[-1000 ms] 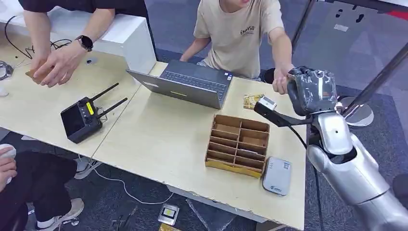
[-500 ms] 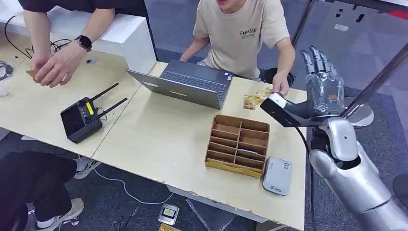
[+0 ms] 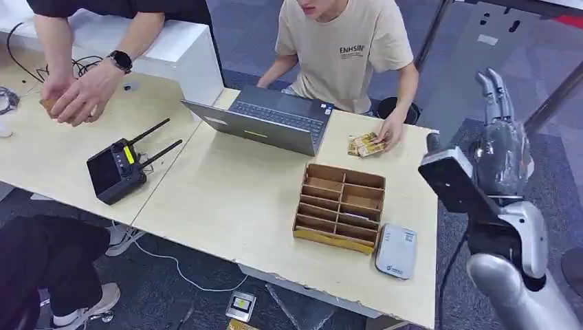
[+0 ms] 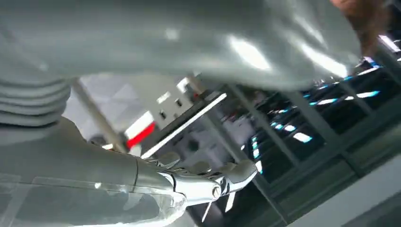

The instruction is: Pass the card to the sensor for recognition and then transmit it.

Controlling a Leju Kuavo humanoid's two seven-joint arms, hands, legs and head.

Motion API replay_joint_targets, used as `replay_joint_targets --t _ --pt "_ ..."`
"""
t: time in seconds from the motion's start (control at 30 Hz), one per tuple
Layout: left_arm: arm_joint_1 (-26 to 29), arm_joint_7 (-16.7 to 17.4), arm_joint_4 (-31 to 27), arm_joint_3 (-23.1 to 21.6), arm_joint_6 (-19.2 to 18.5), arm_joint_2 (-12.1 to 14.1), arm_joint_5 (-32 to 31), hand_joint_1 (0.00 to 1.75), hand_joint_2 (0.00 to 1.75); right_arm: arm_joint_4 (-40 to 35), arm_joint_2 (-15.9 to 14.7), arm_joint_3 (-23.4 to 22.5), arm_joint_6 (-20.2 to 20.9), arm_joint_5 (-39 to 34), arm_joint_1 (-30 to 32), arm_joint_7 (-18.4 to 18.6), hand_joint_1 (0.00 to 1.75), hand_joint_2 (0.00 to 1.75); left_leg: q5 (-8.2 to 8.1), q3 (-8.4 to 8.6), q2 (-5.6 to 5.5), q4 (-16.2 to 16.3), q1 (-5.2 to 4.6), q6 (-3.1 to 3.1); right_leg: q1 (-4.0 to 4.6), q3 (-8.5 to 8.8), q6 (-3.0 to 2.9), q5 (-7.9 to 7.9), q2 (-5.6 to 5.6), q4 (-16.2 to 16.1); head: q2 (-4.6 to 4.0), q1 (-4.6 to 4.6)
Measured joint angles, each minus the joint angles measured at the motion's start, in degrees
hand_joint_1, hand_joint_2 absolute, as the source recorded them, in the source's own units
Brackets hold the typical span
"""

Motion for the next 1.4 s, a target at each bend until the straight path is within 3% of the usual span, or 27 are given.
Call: replay_joint_targets --t 0.13,0.5,0.8,1.03,1.07,1.27,1.4 --pt "0.4 -0.1 0.0 0.2 0.3 0.0 0.6 0.00 0.00 -5.8 0.2 -1.7 -0.6 -1.2 4.7 -1.1 0.00 0.00 0.00 0.00 0.00 0.0 0.00 0.00 0.00 0.01 0.00 0.00 0.00 0.0 0.00 0.02" --pt "0.6 0.2 0.0 0.9 1.6 0.2 2.1 0.00 0.00 -15.6 3.9 -4.4 -7.6 -10.6 17.1 -8.4 0.00 0.00 0.00 0.02 0.00 0.0 0.00 0.00 0.00 0.01 -0.01 -0.01 0.00 0.0 0.00 0.02" --pt "0.6 0.9 0.0 1.9 2.4 0.9 2.8 0.00 0.00 -19.1 7.0 -5.0 -11.4 -18.0 23.6 -13.0 0.00 0.00 0.00 0.02 0.02 0.0 0.00 0.00 0.00 0.01 -0.02 -0.01 0.00 0.0 0.00 0.00" --pt "0.6 0.9 0.1 2.0 2.9 1.6 3.1 0.00 0.00 -19.9 8.5 -5.8 -12.6 -19.7 27.1 -14.3 0.00 0.00 0.00 0.02 0.03 0.0 0.00 0.00 0.00 0.01 -0.02 -0.01 0.00 0.0 0.00 0.02" --pt "0.6 0.9 0.1 2.0 2.9 1.6 3.1 0.00 0.00 -19.9 8.7 -5.9 -12.9 -20.3 27.7 -14.4 0.00 1.75 0.00 0.02 0.03 0.0 0.00 0.00 0.00 0.01 -0.02 -0.01 0.00 0.0 0.00 0.02" --pt "0.6 1.2 0.1 2.2 3.3 1.7 3.2 0.00 0.00 -19.5 9.0 -6.3 -12.9 -20.9 29.6 -15.8 0.00 1.75 0.00 0.01 0.03 0.0 0.00 0.00 0.00 0.01 -0.02 -0.01 0.00 0.0 0.00 0.02" --pt "0.6 1.2 0.1 2.6 3.5 1.8 3.4 0.00 0.00 -18.9 9.0 -6.2 -11.8 -15.1 29.6 -12.5 0.00 1.75 0.01 0.01 0.03 0.0 0.00 0.00 0.00 0.02 -0.02 -0.01 0.00 0.0 0.00 0.00"
